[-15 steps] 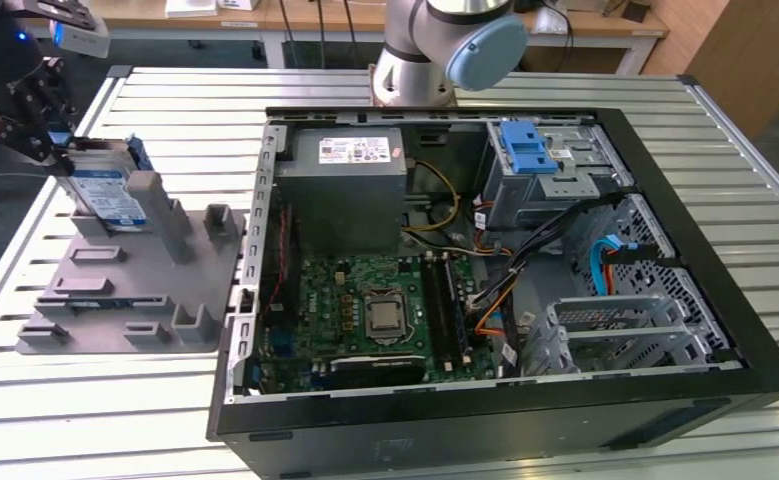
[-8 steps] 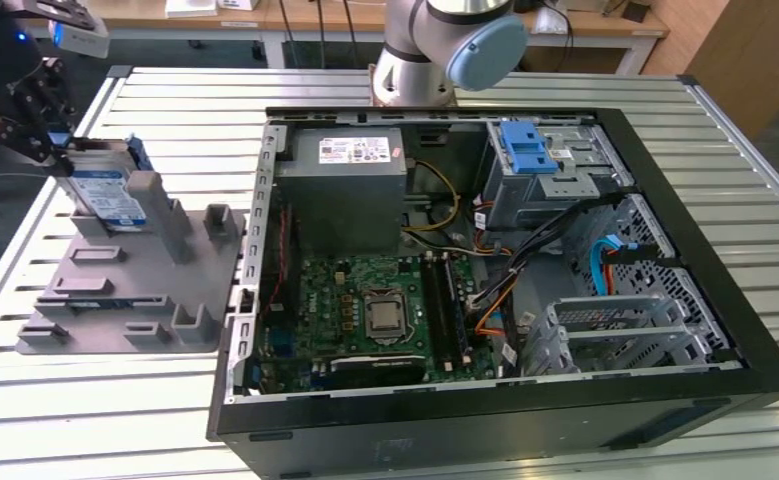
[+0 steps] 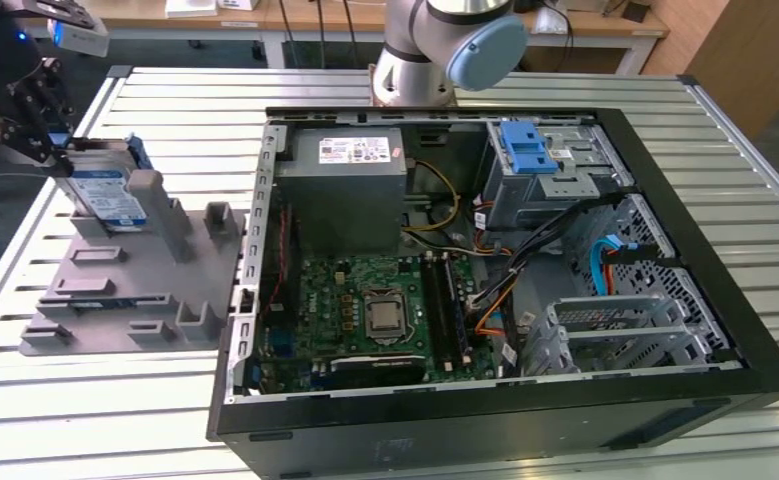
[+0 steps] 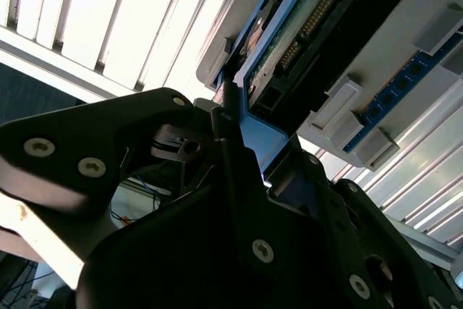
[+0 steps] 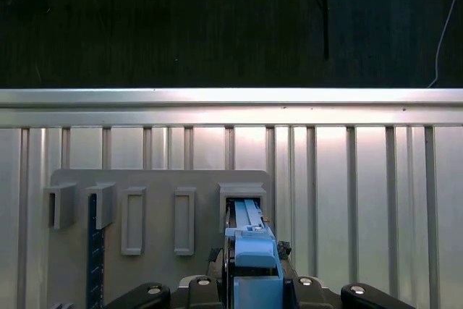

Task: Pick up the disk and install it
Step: 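Pick up the disk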

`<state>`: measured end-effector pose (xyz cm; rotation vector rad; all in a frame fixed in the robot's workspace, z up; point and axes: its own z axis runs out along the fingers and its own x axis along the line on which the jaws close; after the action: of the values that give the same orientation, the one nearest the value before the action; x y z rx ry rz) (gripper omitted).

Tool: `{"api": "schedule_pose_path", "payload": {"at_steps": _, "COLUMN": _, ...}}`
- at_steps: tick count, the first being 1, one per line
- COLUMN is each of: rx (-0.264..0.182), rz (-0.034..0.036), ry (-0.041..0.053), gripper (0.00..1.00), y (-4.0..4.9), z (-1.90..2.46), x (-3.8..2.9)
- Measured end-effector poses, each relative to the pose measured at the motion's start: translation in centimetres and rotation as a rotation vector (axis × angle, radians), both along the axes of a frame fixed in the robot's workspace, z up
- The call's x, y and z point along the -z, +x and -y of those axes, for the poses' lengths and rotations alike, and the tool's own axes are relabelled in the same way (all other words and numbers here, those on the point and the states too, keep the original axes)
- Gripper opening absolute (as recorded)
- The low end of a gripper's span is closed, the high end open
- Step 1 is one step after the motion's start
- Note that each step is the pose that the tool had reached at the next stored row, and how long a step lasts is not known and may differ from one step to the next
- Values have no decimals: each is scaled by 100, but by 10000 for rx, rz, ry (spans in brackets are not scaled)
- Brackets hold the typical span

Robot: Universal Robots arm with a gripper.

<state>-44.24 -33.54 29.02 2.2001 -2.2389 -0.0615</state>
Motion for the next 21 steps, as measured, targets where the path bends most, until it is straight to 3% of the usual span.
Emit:
{"api": "schedule_pose_path", "payload": {"at_steps": 13, "rx": -172, "rz": 1, "ry": -2, "gripper": 37, "y": 0, "z": 0, "x": 0}}
{"api": "schedule_pose_path", "payload": {"at_steps": 15, "rx": -172, "rz": 1, "ry": -2, "gripper": 38, "y": 0, "z": 0, "x": 0}}
{"api": "schedule_pose_path", "payload": {"at_steps": 16, "rx": -173, "rz": 1, "ry": -2, "gripper": 44, "y": 0, "z": 0, "x": 0}}
{"api": "schedule_pose_path", "payload": {"at_steps": 21, "rx": -175, "rz": 1, "ry": -3, "gripper": 43, "y": 0, "z": 0, "x": 0}}
